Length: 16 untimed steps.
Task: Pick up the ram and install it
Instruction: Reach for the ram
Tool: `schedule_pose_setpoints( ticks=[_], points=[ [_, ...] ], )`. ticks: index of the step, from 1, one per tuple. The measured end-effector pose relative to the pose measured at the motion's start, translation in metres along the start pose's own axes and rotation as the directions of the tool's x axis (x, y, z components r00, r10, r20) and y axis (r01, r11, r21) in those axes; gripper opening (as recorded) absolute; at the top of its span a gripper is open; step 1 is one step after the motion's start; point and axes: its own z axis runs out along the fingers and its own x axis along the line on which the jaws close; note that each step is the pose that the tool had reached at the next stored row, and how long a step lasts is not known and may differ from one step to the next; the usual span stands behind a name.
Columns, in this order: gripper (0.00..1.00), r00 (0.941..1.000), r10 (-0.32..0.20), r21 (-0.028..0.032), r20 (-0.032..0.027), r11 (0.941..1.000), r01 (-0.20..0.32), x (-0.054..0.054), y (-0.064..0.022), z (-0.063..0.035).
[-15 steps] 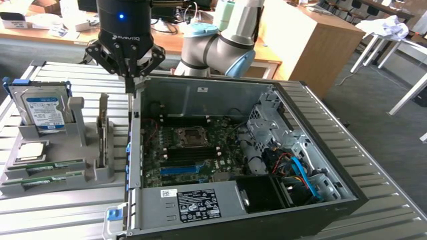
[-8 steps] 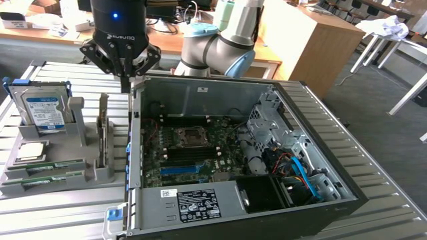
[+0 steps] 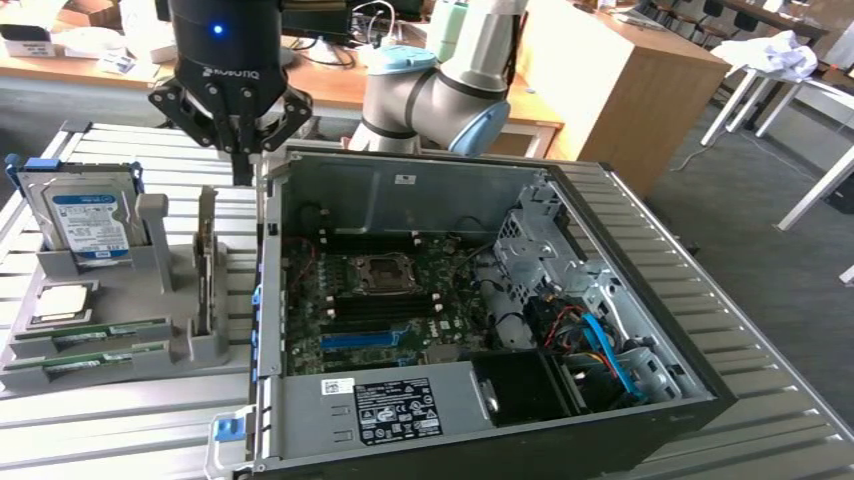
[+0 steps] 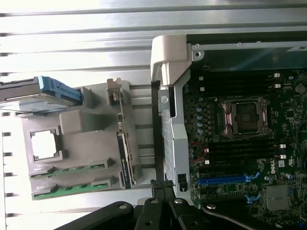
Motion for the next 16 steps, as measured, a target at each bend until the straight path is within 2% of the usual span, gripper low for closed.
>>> schedule_pose_setpoints(
  ticks=[16],
  points=[
    [0.10,1.0000,0.000,0.0000,0.0007,1.0000,0.000,0.019,-0.0014,-0.0006]
  ],
)
